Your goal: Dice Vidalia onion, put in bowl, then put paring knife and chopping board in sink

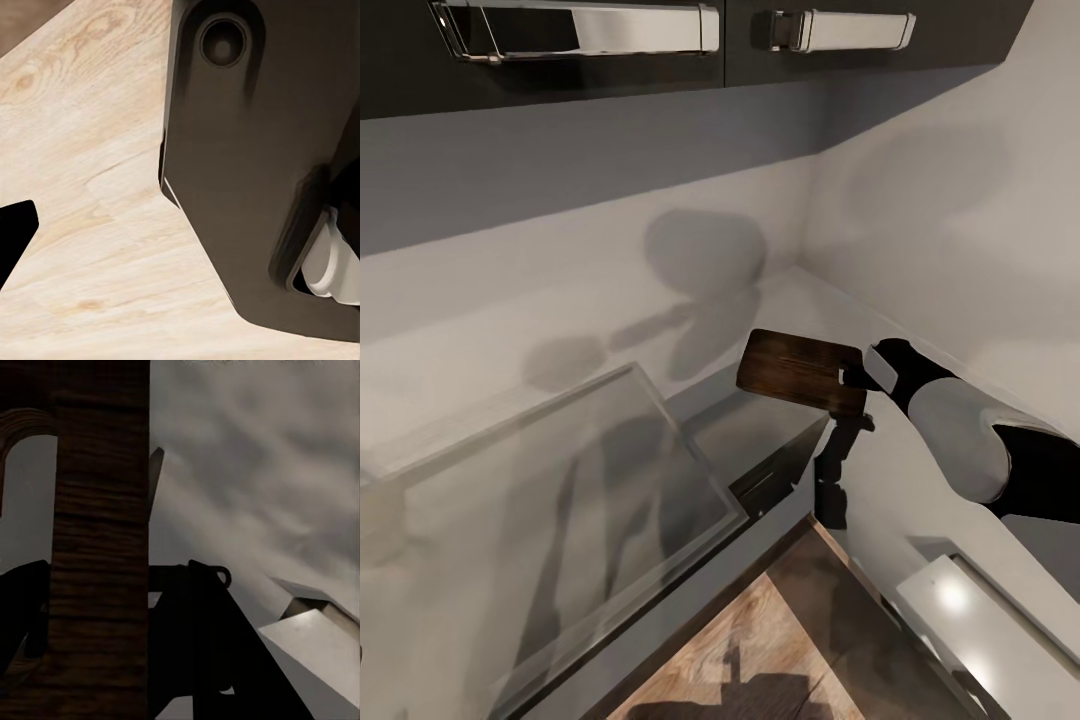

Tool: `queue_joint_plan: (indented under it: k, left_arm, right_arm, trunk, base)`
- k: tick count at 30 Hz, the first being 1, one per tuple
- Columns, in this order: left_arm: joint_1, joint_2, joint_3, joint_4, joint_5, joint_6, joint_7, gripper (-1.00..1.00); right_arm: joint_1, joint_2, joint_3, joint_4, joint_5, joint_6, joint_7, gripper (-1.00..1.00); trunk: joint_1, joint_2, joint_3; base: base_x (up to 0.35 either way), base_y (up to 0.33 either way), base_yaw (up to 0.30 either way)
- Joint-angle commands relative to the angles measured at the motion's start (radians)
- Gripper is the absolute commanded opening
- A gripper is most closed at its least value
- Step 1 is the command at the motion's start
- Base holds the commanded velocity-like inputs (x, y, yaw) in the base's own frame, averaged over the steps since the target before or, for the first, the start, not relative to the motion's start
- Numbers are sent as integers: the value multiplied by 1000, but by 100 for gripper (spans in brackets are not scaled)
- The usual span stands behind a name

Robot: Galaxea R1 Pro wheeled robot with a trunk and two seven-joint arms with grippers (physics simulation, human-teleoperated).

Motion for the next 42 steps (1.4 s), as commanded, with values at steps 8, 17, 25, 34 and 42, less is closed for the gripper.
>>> queue_joint_plan:
  k: [8, 17, 25, 34, 42]
  left_arm:
    - [-1, 0, -8, 2, 8, 0, 1, 100]
    - [-1, 0, -8, 2, 8, -1, 1, 100]
    - [-1, 0, -8, 2, 8, -1, 1, 100]
    - [-1, 0, -8, 2, 8, -1, 1, 100]
    - [-1, 1, -8, 2, 8, -1, 1, 100]
  right_arm:
    - [0, 7, 4, 20, 18, 2, -8, -100]
    - [0, 23, 4, 6, 19, 4, -14, -100]
    - [0, 22, 4, 4, 19, 5, -15, -100]
    - [0, 22, 4, 3, 19, 3, -14, -100]
    - [0, 23, 4, 3, 19, 3, -14, -100]
  trunk:
    - [1, -1, -2]
    - [1, -1, -2]
    - [1, -1, -2]
    - [1, -1, -1]
    - [1, -1, 9]
  base:
    - [0, 0, 0]
    - [0, 0, 0]
    - [0, 0, 0]
    - [0, 0, 0]
    - [0, 0, 0]
